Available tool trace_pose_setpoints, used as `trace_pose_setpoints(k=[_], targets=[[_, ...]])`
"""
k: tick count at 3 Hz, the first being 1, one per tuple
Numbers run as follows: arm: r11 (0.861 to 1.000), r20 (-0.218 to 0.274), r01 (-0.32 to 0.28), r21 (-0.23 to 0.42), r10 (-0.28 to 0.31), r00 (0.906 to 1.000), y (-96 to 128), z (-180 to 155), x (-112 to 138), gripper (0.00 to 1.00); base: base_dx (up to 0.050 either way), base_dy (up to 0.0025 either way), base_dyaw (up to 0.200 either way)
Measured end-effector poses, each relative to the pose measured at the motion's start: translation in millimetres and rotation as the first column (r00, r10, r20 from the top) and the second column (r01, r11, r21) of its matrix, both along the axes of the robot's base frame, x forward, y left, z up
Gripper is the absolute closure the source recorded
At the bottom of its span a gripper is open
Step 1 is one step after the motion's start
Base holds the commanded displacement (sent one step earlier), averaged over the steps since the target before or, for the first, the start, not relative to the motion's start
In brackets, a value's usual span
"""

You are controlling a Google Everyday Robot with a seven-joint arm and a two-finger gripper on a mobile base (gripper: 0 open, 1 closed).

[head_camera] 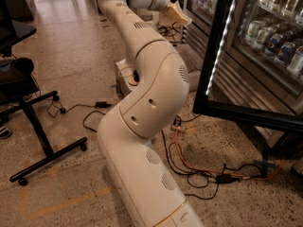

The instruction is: Close left fridge door

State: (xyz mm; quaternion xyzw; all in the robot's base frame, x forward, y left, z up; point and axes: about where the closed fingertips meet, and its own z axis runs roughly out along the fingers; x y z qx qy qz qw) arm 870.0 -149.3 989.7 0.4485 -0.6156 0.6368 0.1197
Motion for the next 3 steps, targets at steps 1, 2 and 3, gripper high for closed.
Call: trace_pose_setpoints(k=[1, 2, 3], targets=[[1.000, 0.050, 0.006, 0.014, -0.007, 0.9987, -3.4, 1.3, 1.3, 0.00, 0.000, 0.00000, 0.000], [1.000, 0.048, 0.006, 0.014, -0.007, 0.9988, -3.8, 1.2, 1.4, 0.00, 0.000, 0.00000, 0.000], [0.999, 0.127, 0.033, -0.026, -0.029, 0.9914, -6.0, 8.3, 1.4, 0.00, 0.000, 0.00000, 0.000]])
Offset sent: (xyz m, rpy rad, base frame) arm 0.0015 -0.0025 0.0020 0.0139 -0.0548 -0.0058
